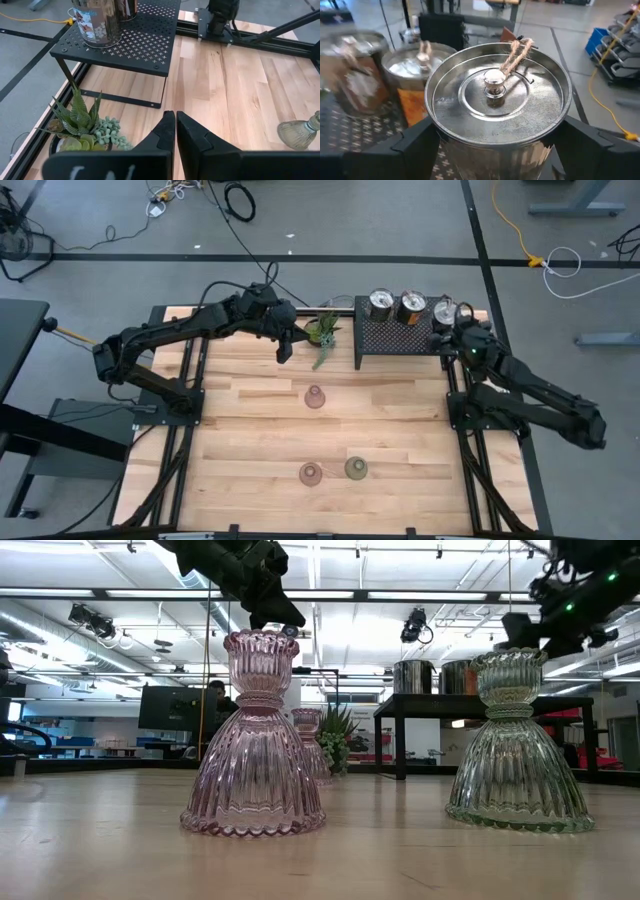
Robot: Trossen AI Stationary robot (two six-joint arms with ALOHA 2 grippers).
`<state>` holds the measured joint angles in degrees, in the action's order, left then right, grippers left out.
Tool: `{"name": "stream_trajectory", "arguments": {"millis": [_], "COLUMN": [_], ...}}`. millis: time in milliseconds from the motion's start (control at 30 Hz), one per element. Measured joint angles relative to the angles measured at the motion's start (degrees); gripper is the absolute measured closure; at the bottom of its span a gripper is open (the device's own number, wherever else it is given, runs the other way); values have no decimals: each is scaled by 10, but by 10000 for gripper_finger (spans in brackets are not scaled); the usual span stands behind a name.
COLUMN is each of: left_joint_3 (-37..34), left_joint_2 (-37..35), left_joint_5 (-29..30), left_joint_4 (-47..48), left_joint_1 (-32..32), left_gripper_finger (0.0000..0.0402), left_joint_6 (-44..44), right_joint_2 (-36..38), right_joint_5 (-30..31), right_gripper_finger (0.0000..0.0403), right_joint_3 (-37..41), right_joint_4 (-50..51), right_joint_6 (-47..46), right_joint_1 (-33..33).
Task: Pick & Place candle stick holders
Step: Align the silver scented candle with the silver scented candles on the shelf
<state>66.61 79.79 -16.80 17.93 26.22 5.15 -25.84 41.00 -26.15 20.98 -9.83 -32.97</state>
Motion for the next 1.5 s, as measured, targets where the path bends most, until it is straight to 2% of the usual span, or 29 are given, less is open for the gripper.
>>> {"name": "stream_trajectory", "arguments": {"millis": [267, 433, 700, 1167, 1300, 1500], "left_joint_3": [0, 0, 0, 0, 0, 0], "left_joint_2": [0, 0, 0, 0, 0, 0], "left_joint_5": [-15, -15, -15, -15, -15, -15], "left_joint_4": [4, 5, 5, 5, 5, 6], "left_joint_1": [0, 0, 0, 0, 0, 0], "left_gripper_finger": [385, 385, 385, 385, 385, 385], "left_joint_6": [0, 0, 0, -1, -1, -1], "right_joint_2": [-56, -89, -96, -102, -104, -107], "right_joint_5": [-96, -169, -156, -147, -146, -138], "right_gripper_finger": [81, 81, 81, 80, 48, 51], "right_joint_3": [14, 16, 35, 35, 35, 35], "right_joint_4": [-91, -110, -156, -179, -191, -188], "right_joint_6": [36, 33, 58, 29, 3, 10], "right_joint_1": [-115, -176, -187, -186, -180, -178]}}
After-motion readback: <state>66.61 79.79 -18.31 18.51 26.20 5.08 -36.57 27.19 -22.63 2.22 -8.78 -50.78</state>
